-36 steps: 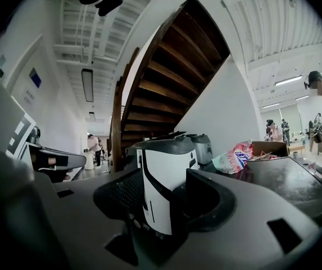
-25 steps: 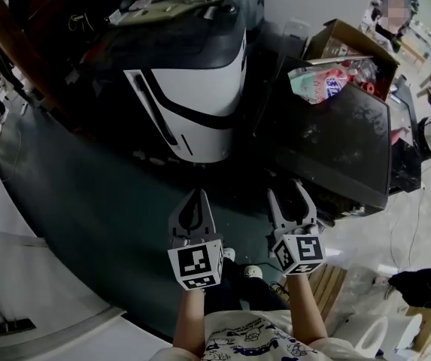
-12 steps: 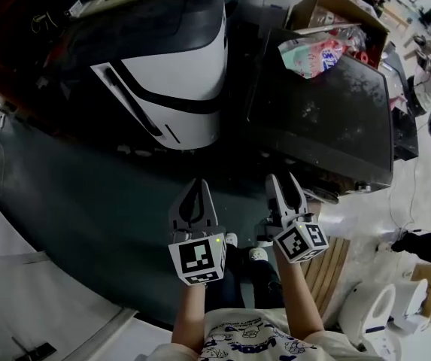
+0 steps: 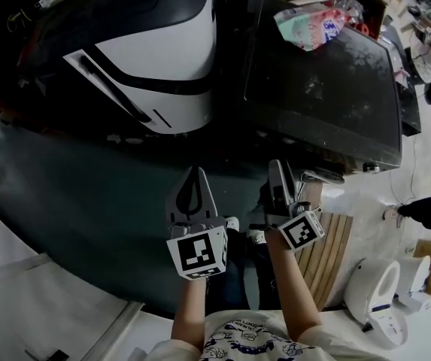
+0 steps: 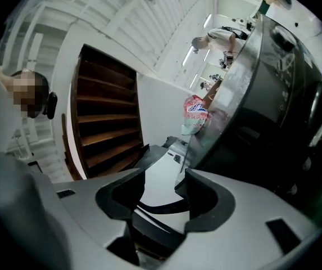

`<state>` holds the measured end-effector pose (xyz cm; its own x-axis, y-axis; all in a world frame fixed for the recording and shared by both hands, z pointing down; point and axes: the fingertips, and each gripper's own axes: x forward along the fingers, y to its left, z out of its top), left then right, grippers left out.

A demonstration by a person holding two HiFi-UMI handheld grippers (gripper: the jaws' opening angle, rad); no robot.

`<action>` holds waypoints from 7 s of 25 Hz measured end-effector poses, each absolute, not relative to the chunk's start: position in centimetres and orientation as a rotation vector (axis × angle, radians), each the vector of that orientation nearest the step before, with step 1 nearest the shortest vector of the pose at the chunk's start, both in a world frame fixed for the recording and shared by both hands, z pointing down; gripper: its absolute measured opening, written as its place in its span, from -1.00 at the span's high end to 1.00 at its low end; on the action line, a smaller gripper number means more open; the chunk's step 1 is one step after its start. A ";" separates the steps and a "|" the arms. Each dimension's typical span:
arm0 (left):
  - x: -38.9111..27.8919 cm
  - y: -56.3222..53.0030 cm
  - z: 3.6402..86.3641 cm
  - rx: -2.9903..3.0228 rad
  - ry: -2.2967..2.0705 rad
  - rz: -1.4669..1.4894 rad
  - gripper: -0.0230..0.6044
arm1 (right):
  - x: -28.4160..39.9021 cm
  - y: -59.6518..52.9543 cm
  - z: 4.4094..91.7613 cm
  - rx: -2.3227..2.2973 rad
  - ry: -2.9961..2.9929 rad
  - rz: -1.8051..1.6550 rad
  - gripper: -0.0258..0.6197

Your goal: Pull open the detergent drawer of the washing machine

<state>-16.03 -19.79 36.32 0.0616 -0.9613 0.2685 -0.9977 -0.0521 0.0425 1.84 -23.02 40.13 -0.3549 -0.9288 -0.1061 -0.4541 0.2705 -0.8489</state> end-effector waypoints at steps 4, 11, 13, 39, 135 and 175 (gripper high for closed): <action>-15.9 -20.6 38.0 2.121 -1.993 0.234 0.88 | 2.1 -23.8 42.9 -1.270 1.847 -1.019 0.26; -15.4 -21.6 40.7 2.107 -1.977 0.191 0.88 | 2.2 -24.8 46.7 -1.244 1.679 -1.061 0.26; -15.3 -21.9 41.4 2.101 -1.976 0.178 0.88 | 2.1 -25.0 47.6 -1.242 1.672 -1.065 0.26; -14.2 -23.7 49.6 2.038 -1.915 0.173 0.88 | 3.7 -28.8 54.5 -1.182 1.620 -1.044 0.26; -11.7 -15.6 50.8 2.021 -1.881 0.194 0.88 | 2.7 -19.8 55.1 -0.959 1.730 -1.036 0.20; -13.7 -10.4 51.2 2.028 -1.899 0.291 0.88 | 1.1 -15.5 55.2 -1.007 1.863 -1.037 0.13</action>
